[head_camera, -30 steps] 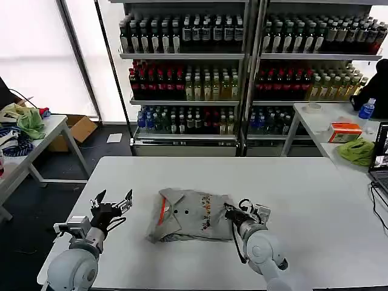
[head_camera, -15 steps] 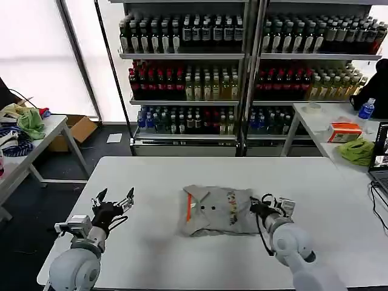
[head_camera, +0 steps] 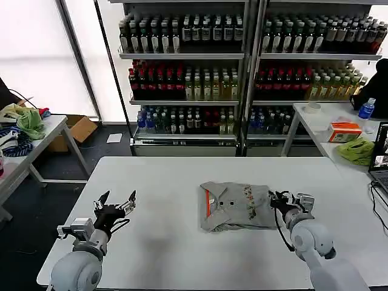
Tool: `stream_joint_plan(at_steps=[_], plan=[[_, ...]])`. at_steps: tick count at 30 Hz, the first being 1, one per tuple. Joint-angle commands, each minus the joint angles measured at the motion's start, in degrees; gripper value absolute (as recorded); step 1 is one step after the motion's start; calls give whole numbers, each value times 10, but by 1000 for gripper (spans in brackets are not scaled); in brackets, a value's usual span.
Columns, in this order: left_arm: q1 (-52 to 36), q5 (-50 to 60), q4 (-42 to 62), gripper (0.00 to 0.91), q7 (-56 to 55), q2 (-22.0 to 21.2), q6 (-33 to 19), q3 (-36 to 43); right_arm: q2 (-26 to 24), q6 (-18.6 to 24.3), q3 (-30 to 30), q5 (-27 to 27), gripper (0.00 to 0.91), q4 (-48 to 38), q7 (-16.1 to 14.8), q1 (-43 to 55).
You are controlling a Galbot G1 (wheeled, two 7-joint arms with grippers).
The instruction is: Fold and organize the clothes.
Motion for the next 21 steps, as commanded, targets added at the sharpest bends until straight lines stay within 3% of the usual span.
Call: stream_joint_plan(at_steps=[1, 7, 15, 21], plan=[[0, 3, 2, 907, 0, -2, 0, 4, 3, 1, 34, -116, 907, 164, -18, -115], [-2, 9, 5, 907, 0, -6, 1, 14, 20, 0, -44, -187, 907, 205, -16, -138], [-2, 8, 13, 907, 0, -2, 0, 11, -31, -1, -113, -212, 907, 173, -4, -134], [-8, 9, 18, 907, 0, -8, -1, 18, -12, -2, -144, -235, 907, 154, 6, -117]])
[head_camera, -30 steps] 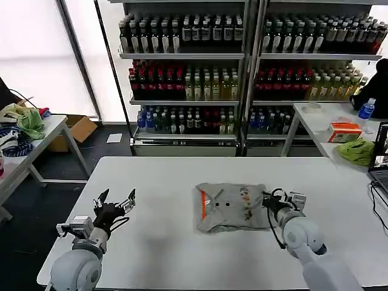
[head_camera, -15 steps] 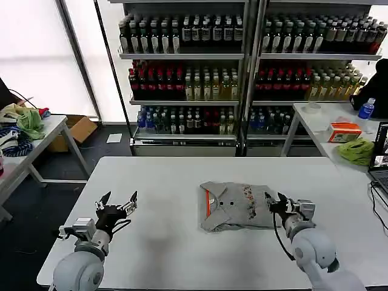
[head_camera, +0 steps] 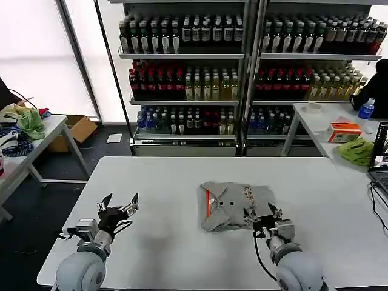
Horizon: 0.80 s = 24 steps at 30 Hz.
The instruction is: Fold and organize the clothes.
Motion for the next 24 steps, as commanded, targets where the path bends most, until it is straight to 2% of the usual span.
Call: stream_joint_plan(at_steps=[1, 9, 19, 24], plan=[[-2, 1, 3, 907, 1, -2, -1, 4, -1, 0, -70, -62, 907, 7, 11, -9], [1, 1, 4, 907, 2, -3, -1, 3, 39, 1, -74, -25, 907, -27, 31, -9], [7, 1, -3, 907, 5, -2, -1, 2, 54, 2, -67, -4, 907, -47, 47, -12], [10, 1, -5, 907, 6, 0, -1, 0, 58, 2, -52, 1, 907, -18, 54, -27]])
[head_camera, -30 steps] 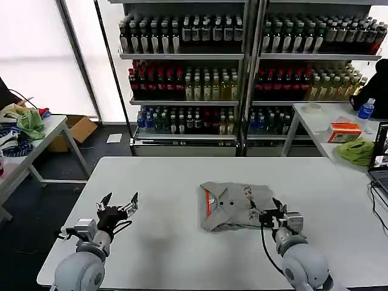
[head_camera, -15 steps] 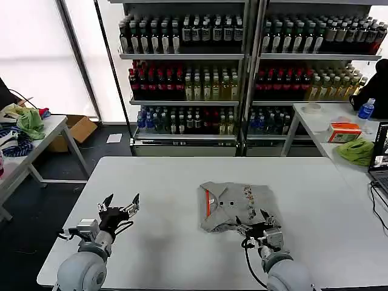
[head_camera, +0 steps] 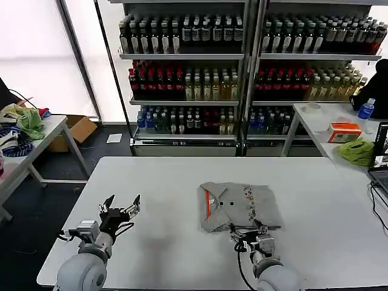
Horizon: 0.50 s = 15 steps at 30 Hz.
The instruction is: Fold and organize the clothes.
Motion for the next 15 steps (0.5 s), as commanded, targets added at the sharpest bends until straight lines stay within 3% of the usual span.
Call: stream_joint_plan(at_steps=[1, 7, 15], plan=[[4, 0, -2, 907, 2, 3, 0, -2, 12, 0, 15, 10, 907, 41, 13, -24], [7, 0, -4, 907, 3, 4, 1, -2, 0, 0, 65, 11, 907, 111, 17, -53], [6, 0, -9, 907, 3, 5, 8, 3, -7, 0, 87, 50, 907, 69, 22, -49]])
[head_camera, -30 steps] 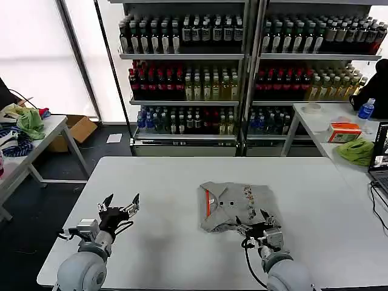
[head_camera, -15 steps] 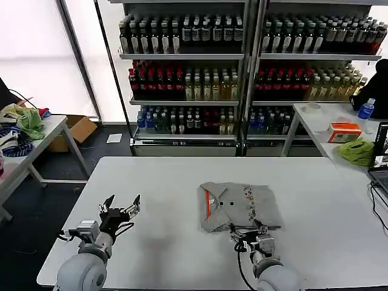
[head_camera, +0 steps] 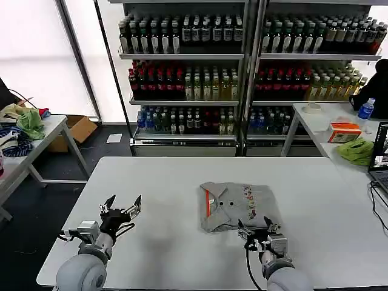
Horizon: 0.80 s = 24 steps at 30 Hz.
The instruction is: Fold and organize the clothes.
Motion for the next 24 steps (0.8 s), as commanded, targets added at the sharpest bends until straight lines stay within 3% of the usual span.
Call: stream_joint_plan(at_steps=[1, 8, 14, 19, 24], plan=[[3, 0, -1, 907, 0, 1, 2, 0, -1, 0, 37, 38, 907, -1, 7, -10], [8, 0, -2, 907, 0, 1, 2, -4, 19, 0, 52, 117, 907, -71, 44, 15], [6, 0, -3, 907, 0, 1, 3, -4, 27, 0, 48, 139, 907, -95, 41, 16], [5, -3, -6, 907, -1, 1, 3, -5, 34, 0, 49, 139, 907, -86, 44, 15], [7, -1, -18, 907, -4, 3, -10, -13, 23, 0, 139, 151, 907, 4, 40, 17]])
